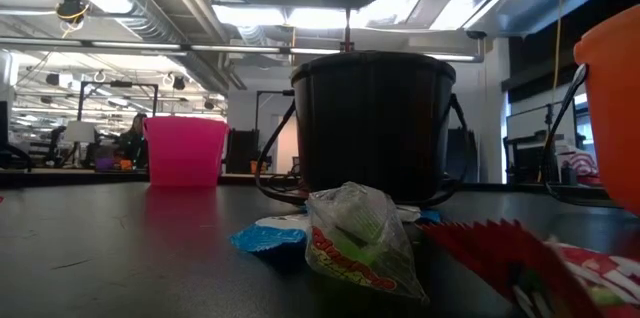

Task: Organize candy in baskets
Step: Put the white chocolate into the orange bucket

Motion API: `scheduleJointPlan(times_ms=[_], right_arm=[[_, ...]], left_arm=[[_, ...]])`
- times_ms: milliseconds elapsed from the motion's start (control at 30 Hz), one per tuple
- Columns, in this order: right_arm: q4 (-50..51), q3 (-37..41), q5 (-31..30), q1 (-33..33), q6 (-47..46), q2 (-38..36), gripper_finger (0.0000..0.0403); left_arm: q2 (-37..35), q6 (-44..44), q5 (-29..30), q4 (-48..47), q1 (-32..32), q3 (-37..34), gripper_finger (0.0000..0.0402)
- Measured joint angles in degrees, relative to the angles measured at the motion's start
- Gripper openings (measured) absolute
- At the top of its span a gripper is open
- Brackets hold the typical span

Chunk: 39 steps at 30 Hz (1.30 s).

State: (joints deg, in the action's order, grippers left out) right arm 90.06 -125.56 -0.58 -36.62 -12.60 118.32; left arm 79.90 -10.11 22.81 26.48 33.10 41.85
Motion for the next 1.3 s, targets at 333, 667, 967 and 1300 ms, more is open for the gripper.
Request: scheduleJointPlan(times_ms=[333,667,967,1300], right_arm=[[0.0,0.1,-5.3,-3.4,-9.4,-8.2,0.0],[-11.6,17.5,-11.6,-6.3,-11.2,-22.0,0.0],[-26.9,55.1,-12.5,-6.3,-30.7,-50.2,0.0],[-34.4,71.2,-8.9,-6.1,-40.8,-60.2,0.0024]], left_arm=[[0.0,0.0,0.0,0.1,0.0,0.0,0.0],[0.0,0.0,0.0,0.2,0.0,0.0,0.0],[0.0,0.0,0.0,0.2,0.0,0.0,0.0],[0.0,0.1,0.0,0.1,0.0,0.0,0.0]])
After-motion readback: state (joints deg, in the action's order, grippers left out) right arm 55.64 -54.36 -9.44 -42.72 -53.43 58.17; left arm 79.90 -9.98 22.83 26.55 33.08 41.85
